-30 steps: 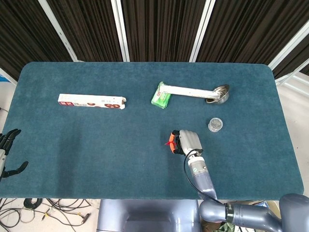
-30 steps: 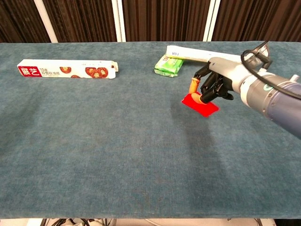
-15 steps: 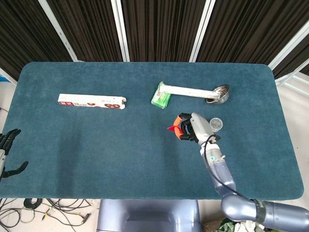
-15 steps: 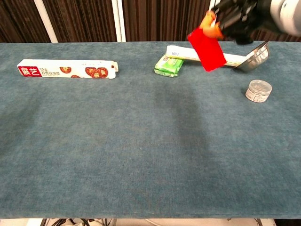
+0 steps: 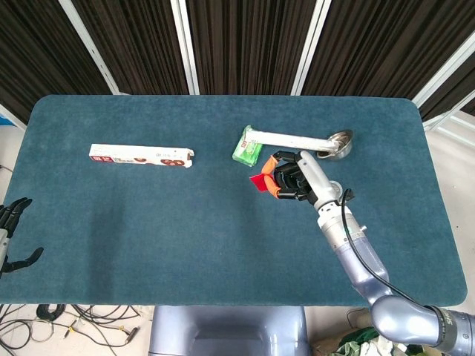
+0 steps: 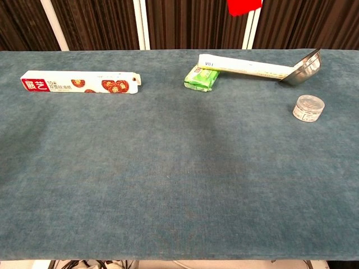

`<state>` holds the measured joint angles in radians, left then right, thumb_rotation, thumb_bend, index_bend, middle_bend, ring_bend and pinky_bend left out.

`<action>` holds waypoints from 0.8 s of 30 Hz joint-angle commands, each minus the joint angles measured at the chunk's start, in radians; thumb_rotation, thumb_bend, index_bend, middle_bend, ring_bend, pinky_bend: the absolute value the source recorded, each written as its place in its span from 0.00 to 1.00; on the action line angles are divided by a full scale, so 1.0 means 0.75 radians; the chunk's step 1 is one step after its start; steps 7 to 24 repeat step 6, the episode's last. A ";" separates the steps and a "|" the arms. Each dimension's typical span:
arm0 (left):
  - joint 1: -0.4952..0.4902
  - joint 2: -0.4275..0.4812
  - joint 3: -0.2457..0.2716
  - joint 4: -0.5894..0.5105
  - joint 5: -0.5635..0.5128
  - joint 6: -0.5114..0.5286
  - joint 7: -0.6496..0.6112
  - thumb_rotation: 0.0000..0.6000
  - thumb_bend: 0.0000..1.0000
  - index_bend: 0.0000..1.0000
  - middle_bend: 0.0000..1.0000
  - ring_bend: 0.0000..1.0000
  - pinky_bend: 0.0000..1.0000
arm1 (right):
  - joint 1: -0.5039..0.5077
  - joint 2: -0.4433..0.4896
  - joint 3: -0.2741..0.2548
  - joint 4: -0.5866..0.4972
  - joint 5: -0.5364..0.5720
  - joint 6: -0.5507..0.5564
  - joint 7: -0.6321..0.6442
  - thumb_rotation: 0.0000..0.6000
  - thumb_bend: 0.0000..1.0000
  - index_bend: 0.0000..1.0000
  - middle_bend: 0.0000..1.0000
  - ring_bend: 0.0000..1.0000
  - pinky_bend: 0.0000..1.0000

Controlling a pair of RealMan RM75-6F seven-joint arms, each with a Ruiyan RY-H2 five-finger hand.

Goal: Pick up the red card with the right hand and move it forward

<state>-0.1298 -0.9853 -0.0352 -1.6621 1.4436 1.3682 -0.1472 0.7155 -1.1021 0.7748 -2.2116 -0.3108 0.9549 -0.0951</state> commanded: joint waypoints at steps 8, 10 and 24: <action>0.000 0.002 0.000 -0.002 -0.002 -0.002 -0.005 1.00 0.27 0.08 0.06 0.09 0.07 | 0.027 0.084 -0.002 -0.035 0.021 -0.044 0.134 1.00 0.38 0.63 0.85 0.93 0.89; 0.000 0.002 0.000 -0.002 -0.002 -0.002 -0.005 1.00 0.27 0.08 0.06 0.09 0.07 | 0.027 0.084 -0.002 -0.035 0.021 -0.044 0.134 1.00 0.38 0.63 0.85 0.93 0.89; 0.000 0.002 0.000 -0.002 -0.002 -0.002 -0.005 1.00 0.27 0.08 0.06 0.09 0.07 | 0.027 0.084 -0.002 -0.035 0.021 -0.044 0.134 1.00 0.38 0.63 0.85 0.93 0.89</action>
